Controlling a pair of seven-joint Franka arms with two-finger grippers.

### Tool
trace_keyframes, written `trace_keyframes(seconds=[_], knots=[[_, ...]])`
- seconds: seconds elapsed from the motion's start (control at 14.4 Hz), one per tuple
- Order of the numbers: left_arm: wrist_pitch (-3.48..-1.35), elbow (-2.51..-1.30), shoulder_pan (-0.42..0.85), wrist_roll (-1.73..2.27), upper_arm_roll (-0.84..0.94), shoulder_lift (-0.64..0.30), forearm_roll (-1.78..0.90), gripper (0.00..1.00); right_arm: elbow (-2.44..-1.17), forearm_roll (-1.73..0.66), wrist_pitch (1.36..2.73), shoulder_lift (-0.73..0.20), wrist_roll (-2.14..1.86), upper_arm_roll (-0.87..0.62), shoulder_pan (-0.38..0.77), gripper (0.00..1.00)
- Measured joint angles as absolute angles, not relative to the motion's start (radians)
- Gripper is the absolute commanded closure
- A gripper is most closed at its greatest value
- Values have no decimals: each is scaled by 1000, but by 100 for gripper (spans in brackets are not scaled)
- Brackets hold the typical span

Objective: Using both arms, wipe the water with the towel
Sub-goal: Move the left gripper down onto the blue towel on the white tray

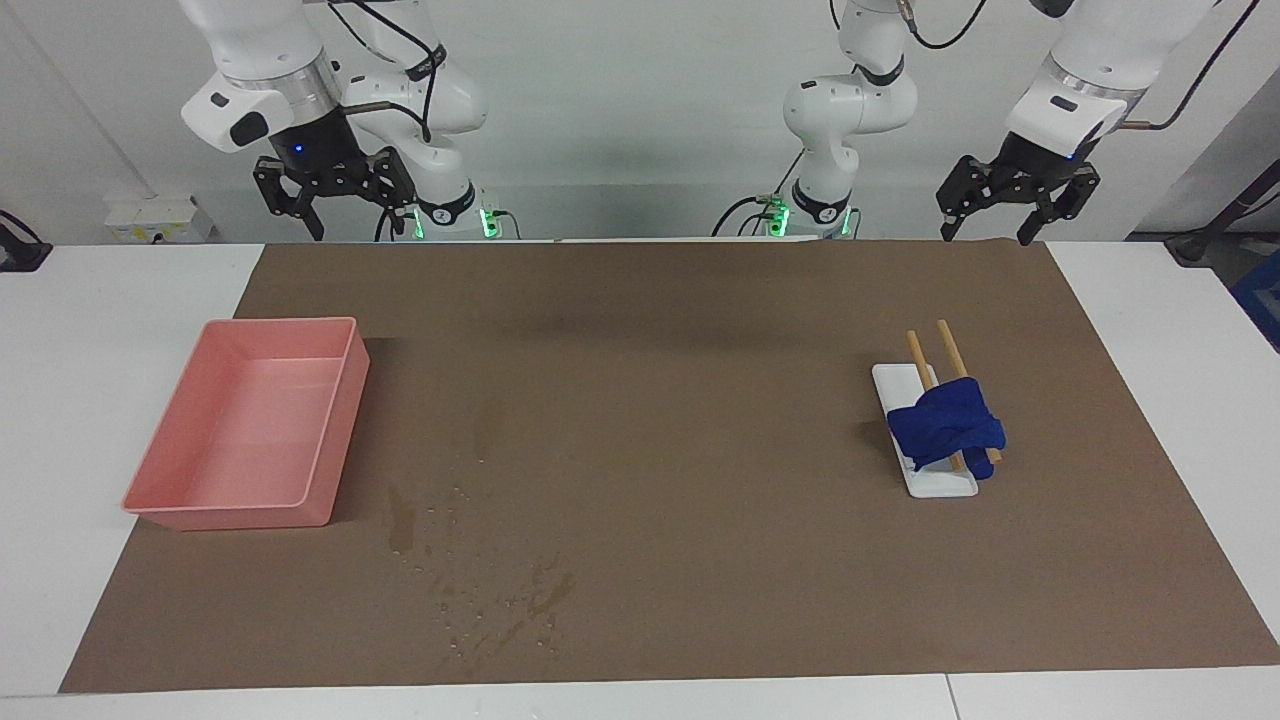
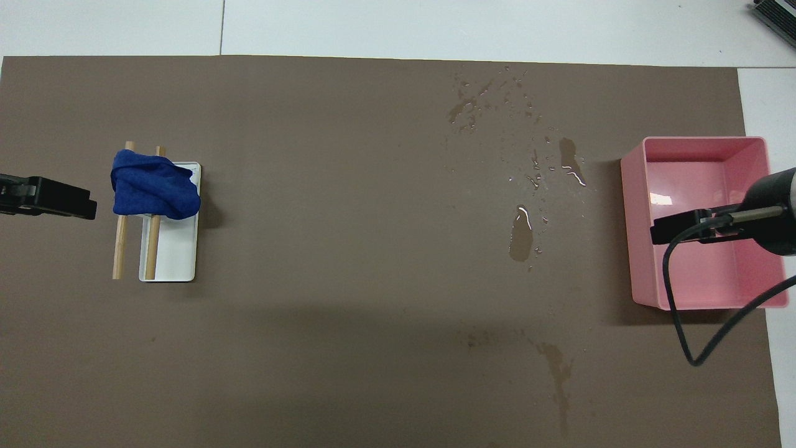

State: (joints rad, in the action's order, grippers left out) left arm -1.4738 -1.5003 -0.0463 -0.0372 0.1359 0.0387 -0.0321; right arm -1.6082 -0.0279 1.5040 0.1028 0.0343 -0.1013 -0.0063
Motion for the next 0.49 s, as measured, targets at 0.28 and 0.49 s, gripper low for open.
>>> trace_keyframes(seconds=[0.28, 0.49], knots=[[-1477, -1501, -46, -37, 135, 39, -32, 0, -1608, -28, 1504, 103, 34, -101, -6, 0], [-1530, -1526, -47, -37, 131, 43, -32, 0, -1608, -28, 1504, 103, 34, -101, -6, 0]])
